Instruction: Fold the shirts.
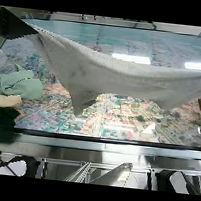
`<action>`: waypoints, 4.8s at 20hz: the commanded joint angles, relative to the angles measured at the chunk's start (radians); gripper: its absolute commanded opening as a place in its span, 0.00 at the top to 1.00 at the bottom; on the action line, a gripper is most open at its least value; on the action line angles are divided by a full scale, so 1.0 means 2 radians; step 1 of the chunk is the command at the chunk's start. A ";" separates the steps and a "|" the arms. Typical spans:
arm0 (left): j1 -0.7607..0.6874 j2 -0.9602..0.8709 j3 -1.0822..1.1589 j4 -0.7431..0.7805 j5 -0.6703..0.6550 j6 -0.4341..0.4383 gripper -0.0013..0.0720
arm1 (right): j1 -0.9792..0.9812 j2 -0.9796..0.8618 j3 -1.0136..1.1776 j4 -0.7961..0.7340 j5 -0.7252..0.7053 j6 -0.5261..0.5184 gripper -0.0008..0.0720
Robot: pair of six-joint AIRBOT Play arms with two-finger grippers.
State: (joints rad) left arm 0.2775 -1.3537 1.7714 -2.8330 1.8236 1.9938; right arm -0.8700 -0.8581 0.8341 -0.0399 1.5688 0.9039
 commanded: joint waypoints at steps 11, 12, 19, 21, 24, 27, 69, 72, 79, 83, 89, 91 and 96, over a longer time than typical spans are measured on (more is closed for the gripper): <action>0.125 0.224 -0.081 0.037 0.007 0.026 0.95 | 0.031 0.125 0.001 0.047 -0.076 0.016 0.96; 0.111 0.203 -0.121 0.037 0.007 0.014 0.95 | 0.045 0.133 0.000 -0.031 -0.120 0.037 0.96; -0.037 -0.012 -0.229 0.160 -0.099 0.051 0.95 | 0.244 0.014 -0.053 -0.289 -0.374 0.139 0.96; -0.064 -0.102 -0.181 0.174 -0.128 0.050 0.95 | 0.287 -0.074 -0.044 -0.289 -0.428 0.137 0.96; -0.085 -0.208 -0.098 0.172 -0.148 0.042 0.96 | 0.306 -0.187 0.004 -0.289 -0.442 0.135 0.96; -0.097 -0.257 -0.026 0.173 -0.162 0.042 0.96 | 0.306 -0.238 0.048 -0.289 -0.446 0.124 0.96; 0.090 0.025 -0.727 0.171 -0.340 0.096 0.44 | 0.099 0.187 -0.172 -0.536 -0.180 0.258 0.37; 0.087 -0.017 -0.727 0.110 -0.334 0.142 0.48 | 0.099 0.194 -0.172 -0.531 -0.184 0.258 0.37; -0.033 -0.063 -0.662 0.085 -0.327 0.154 0.49 | 0.098 0.155 -0.172 -0.532 -0.178 0.278 0.36; -0.063 -0.075 -0.636 0.085 -0.291 0.150 0.96 | 0.098 0.054 -0.154 -0.566 -0.176 0.266 0.37; -0.063 -0.075 -0.638 0.085 -0.273 0.147 0.96 | -0.016 -0.092 -0.119 -0.532 -0.130 0.146 0.36; -0.063 -0.075 -0.638 0.085 -0.273 0.148 0.96 | -0.052 -0.138 -0.119 -0.508 -0.130 0.112 0.37; -0.063 -0.075 -0.638 0.085 -0.269 0.150 0.96 | -0.069 -0.212 -0.119 -0.450 -0.177 0.029 0.37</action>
State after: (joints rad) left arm 0.1528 -1.5040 0.4946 -2.6579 1.2736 2.2898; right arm -0.9817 -1.1957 0.5941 -1.0046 1.2560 1.0714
